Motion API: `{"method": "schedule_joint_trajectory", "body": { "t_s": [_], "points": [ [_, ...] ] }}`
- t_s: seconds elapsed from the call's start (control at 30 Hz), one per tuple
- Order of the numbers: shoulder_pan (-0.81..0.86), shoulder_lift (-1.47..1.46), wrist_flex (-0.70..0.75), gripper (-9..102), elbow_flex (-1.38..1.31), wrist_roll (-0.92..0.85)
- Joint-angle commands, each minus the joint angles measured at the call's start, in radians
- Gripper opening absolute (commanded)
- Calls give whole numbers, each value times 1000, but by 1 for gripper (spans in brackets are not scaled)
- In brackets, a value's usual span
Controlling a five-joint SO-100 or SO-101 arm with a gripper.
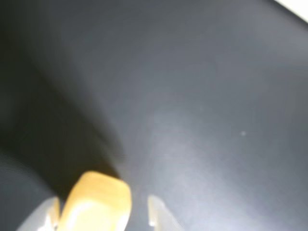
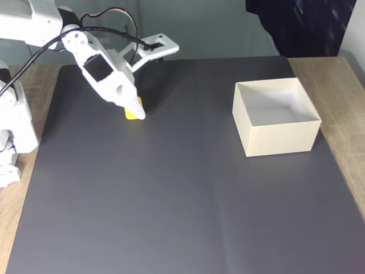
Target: Grasp a cube block and put it in the white box.
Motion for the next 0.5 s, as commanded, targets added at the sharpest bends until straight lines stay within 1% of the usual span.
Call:
{"method": "schedule_joint_trajectory", "body": {
  "t_s": [0.0, 0.23, 0.47],
  "points": [
    [-8, -2, -11, 22, -28, 0],
    [-5, -11, -11, 16, -25, 9],
    [-37, -14, -3, 0, -23, 6]
  ]
}}
